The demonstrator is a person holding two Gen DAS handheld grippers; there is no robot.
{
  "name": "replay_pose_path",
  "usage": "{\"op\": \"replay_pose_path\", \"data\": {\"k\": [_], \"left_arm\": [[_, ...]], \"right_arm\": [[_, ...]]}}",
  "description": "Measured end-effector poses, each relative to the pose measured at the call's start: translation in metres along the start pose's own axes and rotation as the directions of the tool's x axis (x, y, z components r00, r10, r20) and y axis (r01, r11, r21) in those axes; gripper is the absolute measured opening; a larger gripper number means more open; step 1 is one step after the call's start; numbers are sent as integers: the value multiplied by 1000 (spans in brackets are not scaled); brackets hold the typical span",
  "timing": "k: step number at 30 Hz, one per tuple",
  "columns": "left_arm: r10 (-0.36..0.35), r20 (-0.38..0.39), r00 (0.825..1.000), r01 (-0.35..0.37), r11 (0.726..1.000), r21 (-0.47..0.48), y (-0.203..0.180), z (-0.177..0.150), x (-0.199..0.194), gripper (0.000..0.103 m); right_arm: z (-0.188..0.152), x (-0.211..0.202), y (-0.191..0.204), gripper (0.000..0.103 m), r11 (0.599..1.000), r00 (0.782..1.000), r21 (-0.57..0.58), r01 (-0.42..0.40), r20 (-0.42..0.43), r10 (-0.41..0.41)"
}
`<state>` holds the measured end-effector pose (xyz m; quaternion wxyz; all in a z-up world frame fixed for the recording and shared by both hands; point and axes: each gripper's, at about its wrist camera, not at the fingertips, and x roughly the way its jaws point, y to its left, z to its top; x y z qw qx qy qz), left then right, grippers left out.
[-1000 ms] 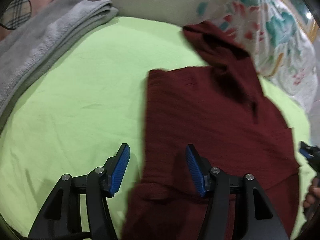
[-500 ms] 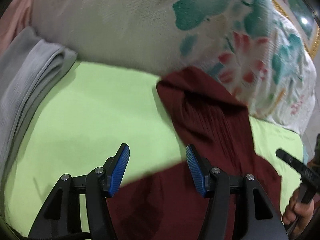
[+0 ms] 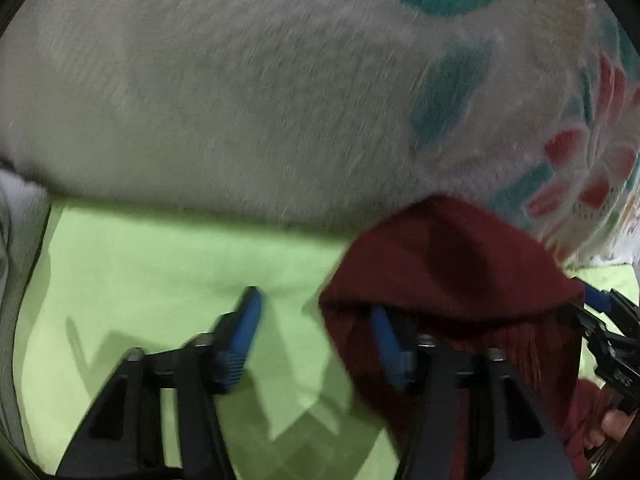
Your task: Fold large clothes
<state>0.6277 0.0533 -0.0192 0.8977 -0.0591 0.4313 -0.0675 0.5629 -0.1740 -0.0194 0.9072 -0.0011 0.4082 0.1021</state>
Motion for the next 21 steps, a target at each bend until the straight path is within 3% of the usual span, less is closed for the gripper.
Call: {"op": "replay_pose_path", "data": {"k": [1, 2, 6, 11, 16, 21], "left_arm": [[-22, 3, 1000, 22, 1000, 8, -2, 2, -1, 19], [-54, 1, 999, 54, 998, 13, -5, 4, -2, 4], [-83, 90, 992, 77, 995, 67, -22, -3, -37, 2], [-165, 199, 966, 146, 983, 110, -39, -40, -116, 2], [-226, 266, 937, 194, 971, 140, -61, -108, -188, 2], [-225, 229, 947, 193, 969, 152, -84, -192, -215, 2]], "right_arm": [[2, 1, -2, 10, 1000, 1000, 25, -6, -5, 6], [4, 1, -5, 5, 999, 1000, 48, -20, -3, 20], [-1, -31, -12, 4, 993, 996, 101, -58, 70, 52], [-25, -92, -18, 4, 993, 991, 100, -58, 127, 45], [-75, -160, -27, 4, 988, 983, 120, -97, 166, 76], [-139, -199, -33, 4, 979, 985, 161, -121, 142, 99]]}}
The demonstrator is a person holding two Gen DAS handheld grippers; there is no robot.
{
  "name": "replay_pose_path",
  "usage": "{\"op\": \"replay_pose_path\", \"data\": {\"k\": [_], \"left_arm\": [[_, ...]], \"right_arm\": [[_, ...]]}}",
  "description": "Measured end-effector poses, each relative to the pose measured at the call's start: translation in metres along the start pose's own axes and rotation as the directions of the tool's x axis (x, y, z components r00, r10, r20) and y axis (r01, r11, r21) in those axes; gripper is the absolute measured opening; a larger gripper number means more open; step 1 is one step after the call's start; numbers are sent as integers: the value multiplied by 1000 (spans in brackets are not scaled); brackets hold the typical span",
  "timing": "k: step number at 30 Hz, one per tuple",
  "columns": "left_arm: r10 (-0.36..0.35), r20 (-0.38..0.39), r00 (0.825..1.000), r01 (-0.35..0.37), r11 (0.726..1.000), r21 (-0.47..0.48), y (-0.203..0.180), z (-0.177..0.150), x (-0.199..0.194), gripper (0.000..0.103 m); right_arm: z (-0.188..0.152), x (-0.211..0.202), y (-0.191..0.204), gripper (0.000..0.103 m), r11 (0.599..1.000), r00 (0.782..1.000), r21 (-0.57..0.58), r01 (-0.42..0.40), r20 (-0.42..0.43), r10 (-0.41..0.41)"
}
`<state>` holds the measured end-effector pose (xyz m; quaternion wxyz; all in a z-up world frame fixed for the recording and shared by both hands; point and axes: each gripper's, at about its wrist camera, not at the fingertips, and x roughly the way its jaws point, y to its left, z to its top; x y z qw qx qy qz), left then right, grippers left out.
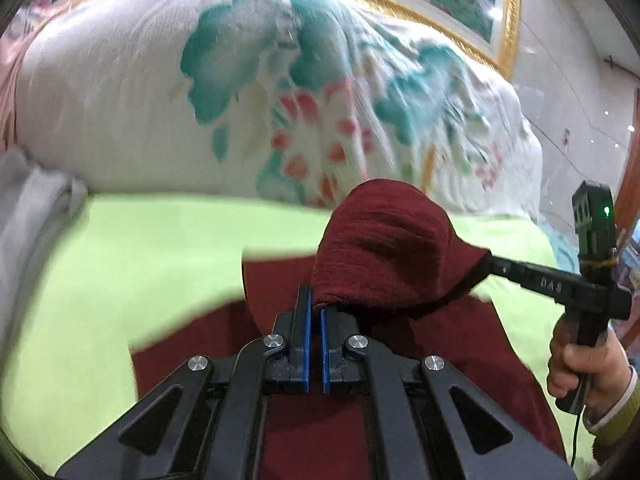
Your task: Fold large clothes
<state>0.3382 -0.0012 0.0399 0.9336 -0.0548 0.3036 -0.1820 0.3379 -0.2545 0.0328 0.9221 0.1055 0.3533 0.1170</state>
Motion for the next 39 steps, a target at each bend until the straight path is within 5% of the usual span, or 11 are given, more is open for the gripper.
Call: {"op": "replay_pose_path", "data": {"k": [7, 12, 13, 16, 18, 20, 22, 28, 35, 39], "left_arm": [[-20, -97, 995, 13, 997, -71, -14, -95, -21, 3], [-59, -164, 985, 46, 995, -83, -15, -116, -26, 6], [-65, -170, 983, 51, 995, -83, -13, -118, -31, 6], [-105, -194, 975, 85, 990, -109, -3, -118, -41, 21], [-127, -195, 972, 101, 985, -141, 7, -113, -48, 38], [-153, -188, 970, 115, 973, -199, 19, -106, -48, 41], [-176, -192, 965, 126, 960, -249, 29, -97, -40, 44], [-337, -258, 906, 188, 863, -468, 55, -93, 4, 47], [-467, -218, 857, 272, 769, -579, 52, -122, -13, 47], [-469, -240, 850, 270, 780, -565, 40, -127, -3, 47]], "right_arm": [[-69, -13, -7, 4, 998, 995, 58, 11, -95, -6], [-96, -16, -8, 11, 997, 987, 70, 29, -157, -18], [-101, -20, -10, 19, 996, 987, 81, 24, -162, -11], [-112, -34, -20, 44, 992, 988, 127, 19, -155, 1], [-116, -41, -26, 44, 987, 990, 157, 19, -143, 3], [-118, -47, -35, 44, 974, 990, 224, -23, -130, 53], [-120, -49, -42, 44, 947, 986, 309, -90, -109, 130], [-117, -20, -40, 44, 804, 933, 533, -264, -70, 354], [-125, 16, -37, 44, 713, 912, 647, -269, -67, 405], [-122, 28, -37, 43, 675, 904, 671, -306, -16, 426]]}}
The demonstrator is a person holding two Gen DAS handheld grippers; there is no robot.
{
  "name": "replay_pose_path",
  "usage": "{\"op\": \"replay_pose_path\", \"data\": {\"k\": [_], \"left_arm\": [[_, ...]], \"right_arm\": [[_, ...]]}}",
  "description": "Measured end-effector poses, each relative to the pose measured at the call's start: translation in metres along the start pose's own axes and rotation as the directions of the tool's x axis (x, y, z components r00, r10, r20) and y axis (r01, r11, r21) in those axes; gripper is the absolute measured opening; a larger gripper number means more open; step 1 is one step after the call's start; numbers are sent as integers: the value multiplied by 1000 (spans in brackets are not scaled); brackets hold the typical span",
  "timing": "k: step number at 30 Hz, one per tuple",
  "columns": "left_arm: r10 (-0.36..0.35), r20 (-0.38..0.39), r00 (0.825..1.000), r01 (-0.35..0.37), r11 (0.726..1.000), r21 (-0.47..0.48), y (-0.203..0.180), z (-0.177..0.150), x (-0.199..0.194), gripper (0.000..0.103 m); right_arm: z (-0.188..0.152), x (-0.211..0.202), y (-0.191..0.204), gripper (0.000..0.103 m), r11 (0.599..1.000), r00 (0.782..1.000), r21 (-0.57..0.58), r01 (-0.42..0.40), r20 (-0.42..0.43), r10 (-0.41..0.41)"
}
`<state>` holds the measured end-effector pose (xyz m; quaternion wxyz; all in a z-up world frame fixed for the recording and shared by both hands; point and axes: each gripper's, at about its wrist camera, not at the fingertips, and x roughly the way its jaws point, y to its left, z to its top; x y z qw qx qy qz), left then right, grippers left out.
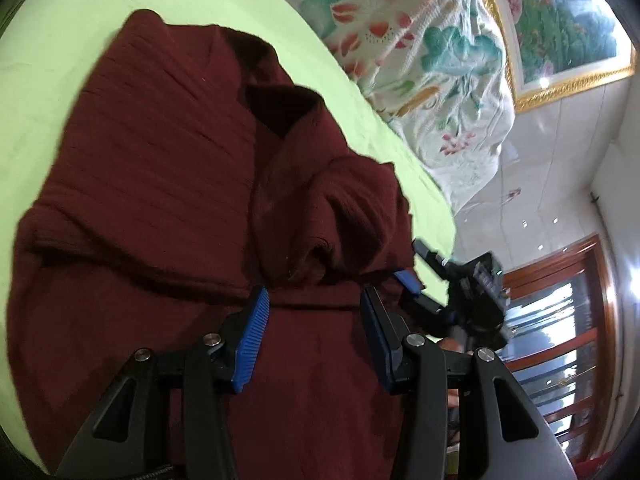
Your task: Fold large clothes
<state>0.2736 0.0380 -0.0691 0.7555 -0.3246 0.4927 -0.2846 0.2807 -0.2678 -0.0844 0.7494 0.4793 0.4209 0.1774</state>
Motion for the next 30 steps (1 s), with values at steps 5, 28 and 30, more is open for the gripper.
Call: {"op": "replay_pose_path", "data": {"k": [5, 28, 30], "left_arm": [[16, -49, 999, -13, 999, 42, -13, 4, 35, 47], [128, 112, 985, -138, 987, 80, 2, -2, -2, 54], [108, 116, 987, -116, 991, 62, 1, 11, -1, 63]], "right_arm": [[7, -10, 15, 4, 998, 998, -26, -50, 21, 51], [-17, -60, -26, 7, 988, 999, -156, 0, -49, -8], [-15, -61, -21, 7, 986, 999, -169, 5, -43, -13]]}}
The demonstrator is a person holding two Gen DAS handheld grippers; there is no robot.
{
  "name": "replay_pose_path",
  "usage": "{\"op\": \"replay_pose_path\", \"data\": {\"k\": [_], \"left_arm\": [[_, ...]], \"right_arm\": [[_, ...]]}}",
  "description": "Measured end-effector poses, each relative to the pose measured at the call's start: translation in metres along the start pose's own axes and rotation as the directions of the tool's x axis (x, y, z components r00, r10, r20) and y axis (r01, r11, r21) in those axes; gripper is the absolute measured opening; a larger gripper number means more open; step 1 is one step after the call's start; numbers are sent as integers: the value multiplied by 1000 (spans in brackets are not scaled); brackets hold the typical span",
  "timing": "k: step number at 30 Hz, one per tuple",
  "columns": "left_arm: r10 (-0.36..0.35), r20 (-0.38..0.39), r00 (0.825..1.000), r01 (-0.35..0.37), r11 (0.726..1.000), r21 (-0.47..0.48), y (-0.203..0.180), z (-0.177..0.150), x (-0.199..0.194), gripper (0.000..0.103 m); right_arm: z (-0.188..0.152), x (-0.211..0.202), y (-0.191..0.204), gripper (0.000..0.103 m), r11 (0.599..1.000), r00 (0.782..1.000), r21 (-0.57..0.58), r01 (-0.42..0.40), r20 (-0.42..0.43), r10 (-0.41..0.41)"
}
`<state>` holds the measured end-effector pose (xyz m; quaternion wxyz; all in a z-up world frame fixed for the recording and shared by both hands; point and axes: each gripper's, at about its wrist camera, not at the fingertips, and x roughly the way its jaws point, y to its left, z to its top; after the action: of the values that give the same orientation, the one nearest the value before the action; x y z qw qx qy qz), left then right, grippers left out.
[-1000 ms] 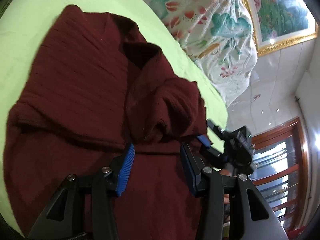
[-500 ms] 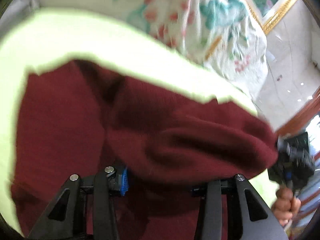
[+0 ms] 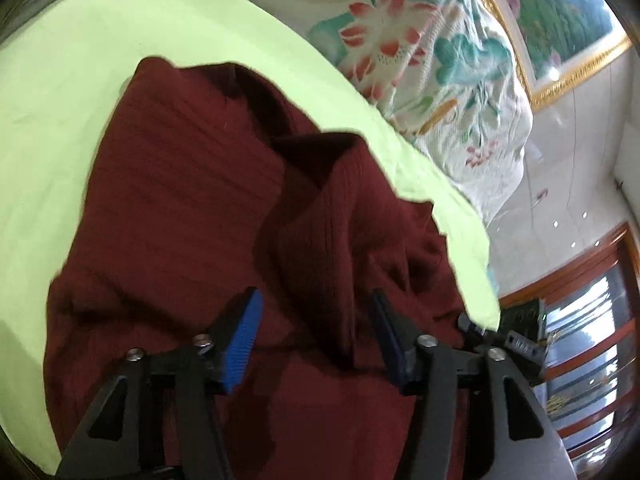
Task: Fold large clothes
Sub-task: 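Grasp the folded cardigan edge with the right gripper and fold it over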
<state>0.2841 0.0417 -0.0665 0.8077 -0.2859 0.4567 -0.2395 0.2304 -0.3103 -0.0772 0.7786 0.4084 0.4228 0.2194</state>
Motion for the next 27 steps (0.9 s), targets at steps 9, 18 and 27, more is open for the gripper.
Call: {"op": "replay_pose_path", "data": {"k": [9, 18, 27], "left_arm": [[128, -91, 988, -116, 986, 120, -33, 18, 44, 66], [206, -80, 975, -191, 967, 170, -31, 16, 33, 36], [-112, 1, 994, 109, 976, 189, -27, 3, -9, 4]], "right_arm": [[-1, 15, -2, 8, 1000, 999, 6, 25, -25, -25], [1, 18, 4, 8, 999, 999, -23, 34, -32, -34], [7, -2, 27, 6, 991, 1000, -132, 21, 20, -18]]}}
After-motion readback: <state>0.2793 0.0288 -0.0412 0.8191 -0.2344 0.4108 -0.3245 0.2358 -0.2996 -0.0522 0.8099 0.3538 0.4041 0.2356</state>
